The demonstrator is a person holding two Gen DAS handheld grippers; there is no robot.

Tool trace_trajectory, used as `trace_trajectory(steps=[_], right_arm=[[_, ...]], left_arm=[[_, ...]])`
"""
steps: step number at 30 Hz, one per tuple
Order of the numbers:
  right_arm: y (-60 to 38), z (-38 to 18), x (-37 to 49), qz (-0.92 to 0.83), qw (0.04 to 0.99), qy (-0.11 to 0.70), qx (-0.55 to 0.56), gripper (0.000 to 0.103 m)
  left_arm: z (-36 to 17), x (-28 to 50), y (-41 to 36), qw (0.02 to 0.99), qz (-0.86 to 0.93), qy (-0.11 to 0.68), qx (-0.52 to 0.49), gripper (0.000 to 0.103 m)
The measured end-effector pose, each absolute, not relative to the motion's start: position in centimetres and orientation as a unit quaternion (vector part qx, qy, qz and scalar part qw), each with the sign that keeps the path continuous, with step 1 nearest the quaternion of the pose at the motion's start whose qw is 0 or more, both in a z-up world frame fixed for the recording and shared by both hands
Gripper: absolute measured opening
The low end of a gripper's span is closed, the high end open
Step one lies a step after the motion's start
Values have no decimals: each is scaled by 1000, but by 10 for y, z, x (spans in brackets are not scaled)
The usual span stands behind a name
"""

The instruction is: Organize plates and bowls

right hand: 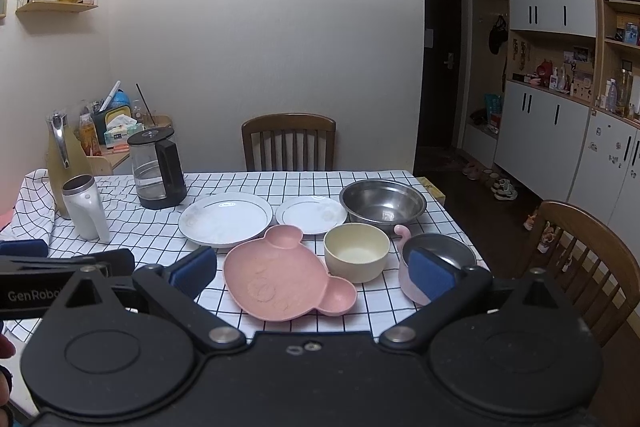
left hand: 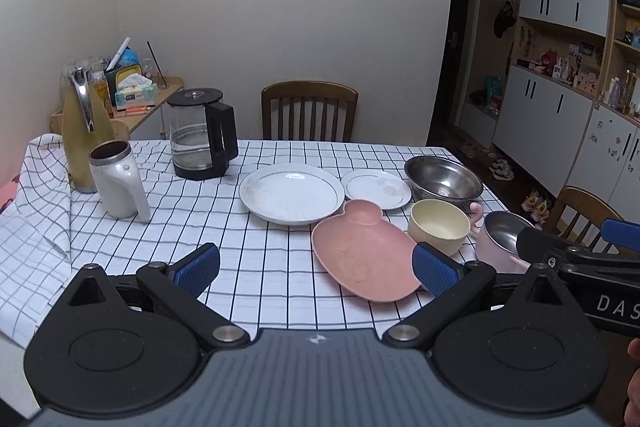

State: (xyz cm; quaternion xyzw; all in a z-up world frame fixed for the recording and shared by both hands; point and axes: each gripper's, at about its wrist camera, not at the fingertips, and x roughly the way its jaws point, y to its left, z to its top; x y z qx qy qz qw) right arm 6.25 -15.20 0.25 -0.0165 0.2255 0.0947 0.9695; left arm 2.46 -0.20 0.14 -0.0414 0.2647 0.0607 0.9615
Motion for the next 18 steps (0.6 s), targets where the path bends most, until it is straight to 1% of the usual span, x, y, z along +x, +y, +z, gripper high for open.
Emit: trace_trajectory(steps=[3, 8, 18], right_arm=[[-155, 2, 75, 103, 969, 224, -18, 103], [-162, 3, 106, 116, 966, 230, -23, 103], [-183, 9, 178, 136, 959, 246, -48, 101]], left_arm=[[3, 39, -8, 963, 63, 260, -33, 103], [2, 73, -14, 957, 58, 279, -50, 103], [5, 149, -36, 953, 41, 297, -43, 103]])
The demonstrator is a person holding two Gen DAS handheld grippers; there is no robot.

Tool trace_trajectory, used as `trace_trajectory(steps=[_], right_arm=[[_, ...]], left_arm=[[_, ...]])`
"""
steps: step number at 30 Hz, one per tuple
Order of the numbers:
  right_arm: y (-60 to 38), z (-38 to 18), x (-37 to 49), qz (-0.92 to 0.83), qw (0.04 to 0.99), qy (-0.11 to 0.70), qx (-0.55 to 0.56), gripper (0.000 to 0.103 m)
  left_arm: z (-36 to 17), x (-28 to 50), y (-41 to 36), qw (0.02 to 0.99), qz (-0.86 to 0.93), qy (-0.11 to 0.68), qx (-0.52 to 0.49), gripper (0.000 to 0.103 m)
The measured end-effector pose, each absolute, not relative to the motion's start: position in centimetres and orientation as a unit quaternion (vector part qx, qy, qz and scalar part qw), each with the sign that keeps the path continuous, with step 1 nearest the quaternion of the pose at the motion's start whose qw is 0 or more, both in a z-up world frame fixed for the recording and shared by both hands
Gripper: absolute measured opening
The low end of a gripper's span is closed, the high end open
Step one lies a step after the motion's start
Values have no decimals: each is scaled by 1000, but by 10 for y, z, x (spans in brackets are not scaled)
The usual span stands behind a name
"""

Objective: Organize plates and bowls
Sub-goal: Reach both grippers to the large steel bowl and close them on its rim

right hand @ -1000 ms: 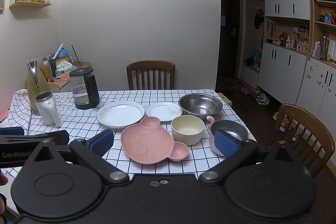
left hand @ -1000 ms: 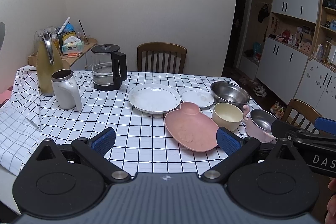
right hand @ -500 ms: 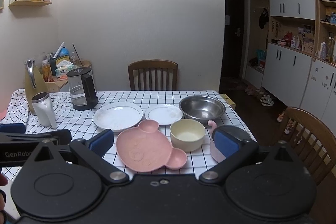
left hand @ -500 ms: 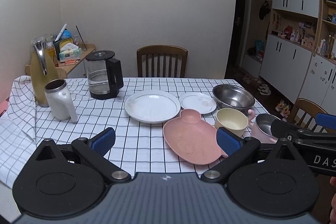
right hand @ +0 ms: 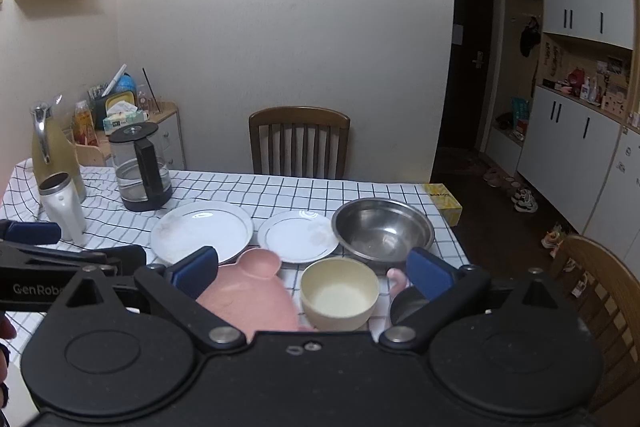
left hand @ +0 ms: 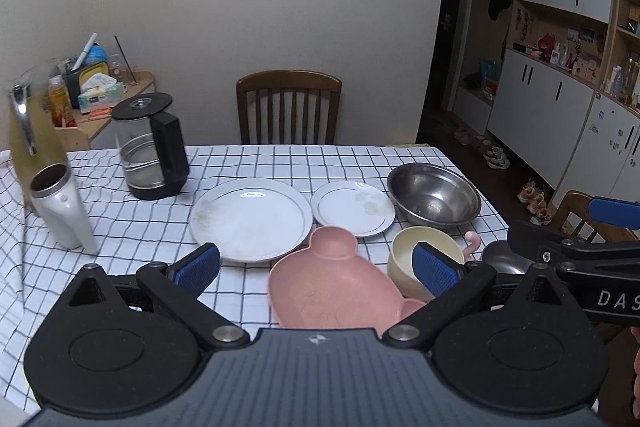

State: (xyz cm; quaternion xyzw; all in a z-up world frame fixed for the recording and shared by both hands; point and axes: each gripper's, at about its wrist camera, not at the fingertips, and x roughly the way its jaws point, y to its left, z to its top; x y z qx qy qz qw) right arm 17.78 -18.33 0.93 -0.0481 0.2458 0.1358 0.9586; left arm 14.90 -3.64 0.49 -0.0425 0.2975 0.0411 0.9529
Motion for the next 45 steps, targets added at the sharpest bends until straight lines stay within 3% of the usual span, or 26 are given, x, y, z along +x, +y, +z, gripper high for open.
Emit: trace_trajectory(steps=[14, 27, 36, 41, 45], right_arm=[[-227, 17, 320, 135, 937, 315, -60, 99], [-265, -29, 453, 110, 897, 426, -41, 93], [-286, -69, 518, 97, 867, 489, -15, 83], [-292, -95, 544, 99, 849, 518, -6, 73], [-296, -113, 558, 100, 836, 539, 6, 66]], left_arm=[[9, 286, -72, 944, 15, 328, -9, 103], [-27, 410, -85, 914, 17, 404, -29, 103], [-76, 479, -101, 872, 6, 487, -53, 102], [-99, 502, -105, 857, 8, 512, -65, 102], [-116, 517, -105, 845, 13, 528, -78, 95]])
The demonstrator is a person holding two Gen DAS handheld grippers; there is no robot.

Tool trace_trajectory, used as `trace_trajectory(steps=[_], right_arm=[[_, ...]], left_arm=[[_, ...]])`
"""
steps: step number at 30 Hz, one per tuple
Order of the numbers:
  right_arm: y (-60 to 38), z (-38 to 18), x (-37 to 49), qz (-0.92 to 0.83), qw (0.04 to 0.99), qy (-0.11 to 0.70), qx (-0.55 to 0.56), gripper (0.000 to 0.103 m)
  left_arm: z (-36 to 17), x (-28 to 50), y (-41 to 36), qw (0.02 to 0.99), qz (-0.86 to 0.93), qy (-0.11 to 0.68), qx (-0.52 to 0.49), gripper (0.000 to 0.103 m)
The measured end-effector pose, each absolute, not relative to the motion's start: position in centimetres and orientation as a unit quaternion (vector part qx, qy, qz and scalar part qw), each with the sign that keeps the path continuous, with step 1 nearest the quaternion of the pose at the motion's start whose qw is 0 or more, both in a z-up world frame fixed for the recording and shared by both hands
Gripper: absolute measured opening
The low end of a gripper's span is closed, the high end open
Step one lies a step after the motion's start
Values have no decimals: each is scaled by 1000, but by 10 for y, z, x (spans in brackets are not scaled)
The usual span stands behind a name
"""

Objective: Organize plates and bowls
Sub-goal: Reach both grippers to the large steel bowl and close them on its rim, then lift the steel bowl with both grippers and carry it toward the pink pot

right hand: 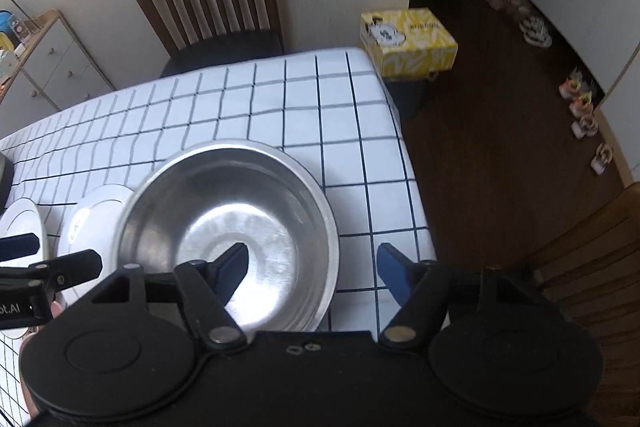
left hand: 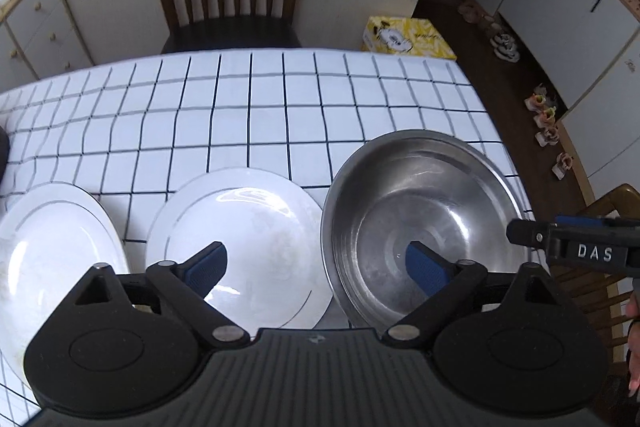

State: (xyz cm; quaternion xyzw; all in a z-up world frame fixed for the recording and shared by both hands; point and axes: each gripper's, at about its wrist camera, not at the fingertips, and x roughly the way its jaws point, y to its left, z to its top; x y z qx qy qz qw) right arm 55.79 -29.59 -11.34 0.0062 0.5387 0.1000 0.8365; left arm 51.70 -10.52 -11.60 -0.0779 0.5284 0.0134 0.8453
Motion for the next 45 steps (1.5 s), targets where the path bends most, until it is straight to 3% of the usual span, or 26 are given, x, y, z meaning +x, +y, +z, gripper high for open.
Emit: trace_trajectory(steps=[3, 7, 12, 14, 22, 28, 45], right_arm=[[-299, -126, 565, 101, 827, 554, 9, 60], [-302, -135, 570, 103, 820, 563, 10, 51], [-307, -145, 575, 107, 813, 572, 26, 42], [-308, -149, 576, 108, 809, 577, 32, 36], [-311, -151, 575, 110, 808, 578, 40, 17], [-311, -148, 573, 111, 811, 573, 40, 14], [-305, -87, 532, 119, 837, 532, 45, 11]], left_arm=[[-126, 526, -107, 839, 18, 536, -86, 91], [-137, 534, -111, 832, 20, 547, -94, 70], [-144, 538, -115, 829, 22, 549, -101, 57], [-146, 540, -115, 826, 22, 553, -107, 44], [-152, 543, -118, 822, 22, 559, -107, 22], [-151, 544, -121, 827, 30, 554, -93, 15], [-92, 503, -112, 846, 23, 527, -76, 15]])
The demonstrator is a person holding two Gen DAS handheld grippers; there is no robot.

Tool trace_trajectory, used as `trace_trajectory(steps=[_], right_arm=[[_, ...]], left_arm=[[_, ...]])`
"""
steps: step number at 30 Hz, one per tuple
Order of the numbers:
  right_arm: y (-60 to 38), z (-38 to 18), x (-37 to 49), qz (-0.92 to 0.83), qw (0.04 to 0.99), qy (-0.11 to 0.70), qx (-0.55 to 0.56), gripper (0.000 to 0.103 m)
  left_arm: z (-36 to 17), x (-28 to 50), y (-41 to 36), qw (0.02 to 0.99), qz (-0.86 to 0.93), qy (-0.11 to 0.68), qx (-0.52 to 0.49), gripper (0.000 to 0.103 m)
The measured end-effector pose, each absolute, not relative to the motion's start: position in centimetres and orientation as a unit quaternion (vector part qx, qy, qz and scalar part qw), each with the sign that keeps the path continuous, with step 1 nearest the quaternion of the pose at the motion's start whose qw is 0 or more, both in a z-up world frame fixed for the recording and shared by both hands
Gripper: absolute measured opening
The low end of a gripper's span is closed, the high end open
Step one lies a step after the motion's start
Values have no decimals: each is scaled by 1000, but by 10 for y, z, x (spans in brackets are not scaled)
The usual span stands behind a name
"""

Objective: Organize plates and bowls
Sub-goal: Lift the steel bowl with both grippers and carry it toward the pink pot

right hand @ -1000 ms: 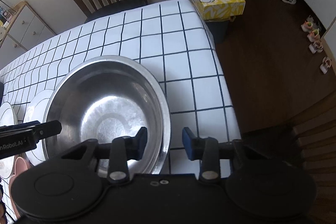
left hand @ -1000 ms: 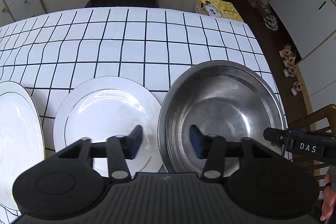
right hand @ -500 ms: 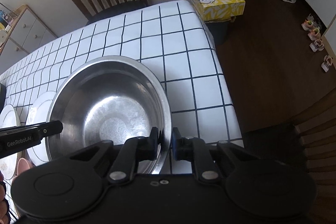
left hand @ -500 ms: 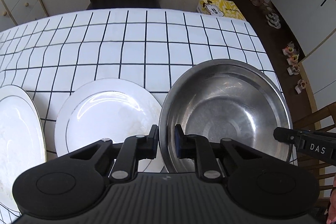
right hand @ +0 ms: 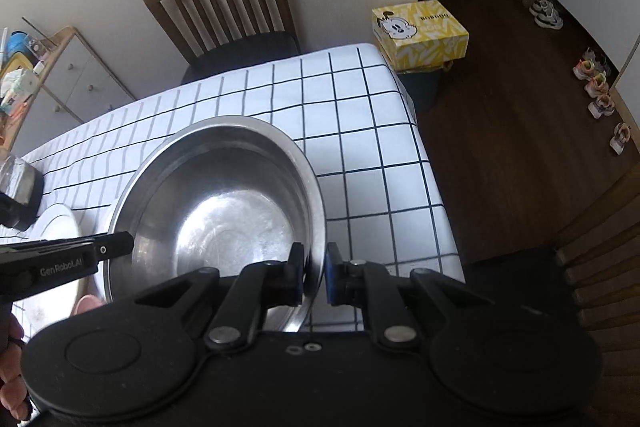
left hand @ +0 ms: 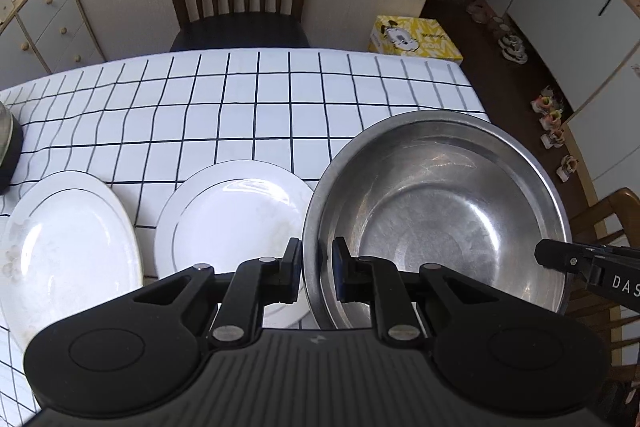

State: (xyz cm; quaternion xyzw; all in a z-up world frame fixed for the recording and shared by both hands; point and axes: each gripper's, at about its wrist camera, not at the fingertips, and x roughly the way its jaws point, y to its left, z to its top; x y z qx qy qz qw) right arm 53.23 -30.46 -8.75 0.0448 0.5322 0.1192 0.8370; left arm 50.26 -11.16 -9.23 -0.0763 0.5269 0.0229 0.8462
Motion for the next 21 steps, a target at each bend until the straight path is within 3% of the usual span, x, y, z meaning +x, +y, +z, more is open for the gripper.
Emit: trace_trajectory(steps=[21], right_arm=[[-289, -23, 375, 114, 855, 503, 62, 11]], left_arm=[[-35, 340, -91, 860, -35, 507, -49, 15]])
